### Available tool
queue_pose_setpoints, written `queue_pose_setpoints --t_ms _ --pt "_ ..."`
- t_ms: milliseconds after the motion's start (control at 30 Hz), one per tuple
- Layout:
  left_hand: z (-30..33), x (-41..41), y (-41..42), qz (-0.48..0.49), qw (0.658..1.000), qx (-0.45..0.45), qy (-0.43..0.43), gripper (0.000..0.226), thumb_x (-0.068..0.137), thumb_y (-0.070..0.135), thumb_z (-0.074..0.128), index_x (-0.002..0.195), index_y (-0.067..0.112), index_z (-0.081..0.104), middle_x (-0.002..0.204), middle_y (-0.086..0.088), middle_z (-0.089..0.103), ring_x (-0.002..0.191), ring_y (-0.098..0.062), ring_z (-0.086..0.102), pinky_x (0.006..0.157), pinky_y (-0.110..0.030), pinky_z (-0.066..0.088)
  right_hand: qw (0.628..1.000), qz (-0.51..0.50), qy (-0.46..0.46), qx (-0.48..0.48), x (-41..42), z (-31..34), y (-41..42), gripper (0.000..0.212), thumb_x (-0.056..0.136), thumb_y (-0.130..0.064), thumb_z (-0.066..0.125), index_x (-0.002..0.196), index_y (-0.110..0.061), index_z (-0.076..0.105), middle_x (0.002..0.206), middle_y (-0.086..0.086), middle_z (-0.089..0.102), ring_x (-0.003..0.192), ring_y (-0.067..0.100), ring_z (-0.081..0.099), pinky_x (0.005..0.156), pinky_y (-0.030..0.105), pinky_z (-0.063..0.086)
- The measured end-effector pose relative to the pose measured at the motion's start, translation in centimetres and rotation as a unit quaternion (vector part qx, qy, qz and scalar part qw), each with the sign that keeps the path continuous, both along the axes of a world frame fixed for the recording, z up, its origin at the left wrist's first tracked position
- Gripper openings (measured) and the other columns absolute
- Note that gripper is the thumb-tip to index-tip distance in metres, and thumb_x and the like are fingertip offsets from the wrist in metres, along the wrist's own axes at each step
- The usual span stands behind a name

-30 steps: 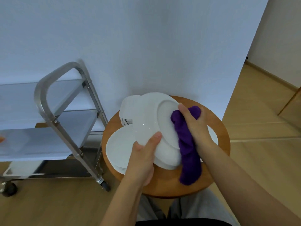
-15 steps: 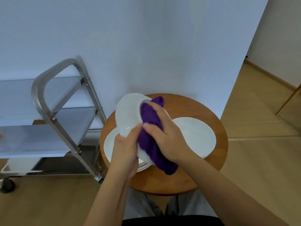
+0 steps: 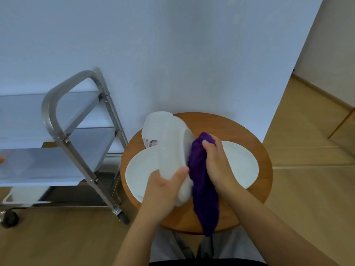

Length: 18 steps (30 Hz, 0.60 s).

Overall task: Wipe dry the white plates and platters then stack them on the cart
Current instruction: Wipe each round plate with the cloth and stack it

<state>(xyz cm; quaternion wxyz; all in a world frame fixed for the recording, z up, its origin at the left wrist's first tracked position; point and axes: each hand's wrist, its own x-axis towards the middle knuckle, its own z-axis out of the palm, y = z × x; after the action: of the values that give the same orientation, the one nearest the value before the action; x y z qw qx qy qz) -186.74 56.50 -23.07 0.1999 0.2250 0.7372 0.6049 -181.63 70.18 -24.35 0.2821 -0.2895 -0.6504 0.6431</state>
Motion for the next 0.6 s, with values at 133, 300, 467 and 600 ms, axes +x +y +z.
queue_pose_setpoints --t_ms 133,300,467,600 --pt "-0.2 0.3 0.3 -0.143 0.942 -0.155 0.26 0.01 0.093 0.043 0.047 0.099 0.036 0.05 0.08 0.018 0.06 0.07 0.001 0.058 0.062 -0.008 0.045 0.972 0.061 0.048 -0.222 -0.1 2.2 0.1 0.102 0.051 -0.076 0.068 0.138 -0.032 0.038 0.119 0.003 0.061 0.105 0.023 0.062 0.088 0.044 0.053" --pt "0.0 -1.1 1.2 -0.194 0.823 -0.271 0.46 0.05 0.099 0.043 0.026 0.147 0.035 0.014 0.126 0.003 0.056 0.1 -0.013 0.058 0.087 -0.023 0.042 0.919 0.06 0.114 -0.372 1.6 2.2 0.9 0.129 0.029 -0.052 0.09 0.143 -0.031 0.035 0.13 0.009 0.057 0.108 0.035 0.061 0.074 0.048 0.056" --pt "-1.7 -2.6 1.8 -0.246 0.725 -0.379 0.52 0.058 0.098 0.049 0.023 0.142 0.048 -0.015 0.153 -0.003 0.026 0.124 -0.022 0.046 0.101 -0.036 0.04 0.929 0.046 0.079 -0.358 2.7 1.2 1.5 0.05 0.049 -0.027 0.072 0.096 -0.013 0.064 0.075 0.006 0.073 0.06 0.019 0.069 0.051 0.031 0.054" --pt "-3.2 -3.6 0.2 -0.161 0.888 -0.264 0.341 0.078 0.061 0.094 0.024 0.124 0.069 -0.014 0.153 0.021 -0.003 0.143 -0.008 -0.004 0.114 -0.044 -0.002 0.925 0.016 0.087 -0.369 2.3 -0.6 1.7 0.041 0.048 -0.02 0.065 0.088 -0.015 0.064 0.071 0.005 0.07 0.071 0.022 0.065 0.067 0.032 0.049"
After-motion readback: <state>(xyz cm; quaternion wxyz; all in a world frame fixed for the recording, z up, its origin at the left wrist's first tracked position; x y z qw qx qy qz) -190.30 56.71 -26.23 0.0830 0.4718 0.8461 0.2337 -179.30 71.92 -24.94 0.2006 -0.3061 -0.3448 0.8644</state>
